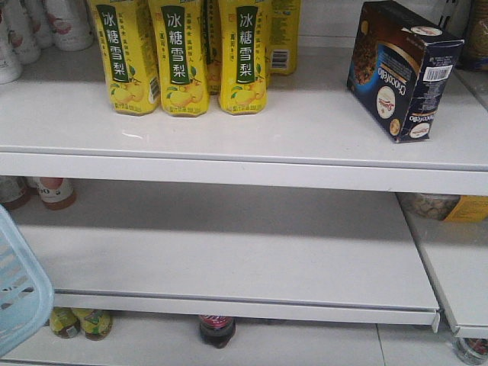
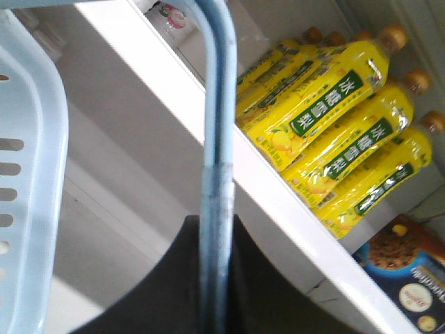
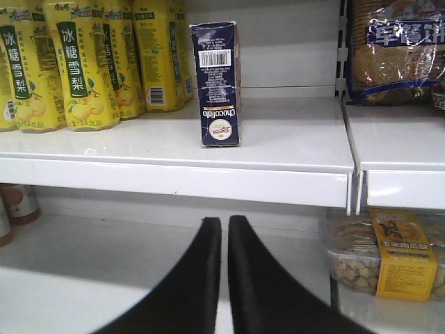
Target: Left arm holds basket, right arm returns cookies
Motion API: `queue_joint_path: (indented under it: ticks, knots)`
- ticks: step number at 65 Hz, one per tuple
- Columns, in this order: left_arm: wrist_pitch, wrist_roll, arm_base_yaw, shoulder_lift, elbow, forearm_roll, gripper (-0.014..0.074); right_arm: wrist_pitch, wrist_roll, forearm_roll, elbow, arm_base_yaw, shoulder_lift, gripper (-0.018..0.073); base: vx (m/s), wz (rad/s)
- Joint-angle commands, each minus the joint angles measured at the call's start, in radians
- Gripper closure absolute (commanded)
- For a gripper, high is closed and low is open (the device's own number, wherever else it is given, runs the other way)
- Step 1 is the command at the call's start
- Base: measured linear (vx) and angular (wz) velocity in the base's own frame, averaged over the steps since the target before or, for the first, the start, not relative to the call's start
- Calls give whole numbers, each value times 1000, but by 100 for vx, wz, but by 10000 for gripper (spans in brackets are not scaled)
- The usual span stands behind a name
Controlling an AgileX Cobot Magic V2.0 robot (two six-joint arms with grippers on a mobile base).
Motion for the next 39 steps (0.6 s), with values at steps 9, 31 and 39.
queue_joint_path:
  ticks: [9,31,39]
  knots:
    - [-66,19,19,7,-29,267,599,-71,-3,-10,-23,-1,-3,565,0,0]
    - [-63,7,71,8,-29,375,599,-71,-3,-10,-23,-1,-3,565,0,0]
    - [-63,7,71,8,-29,367,599,-71,-3,-10,-23,-1,-3,565,0,0]
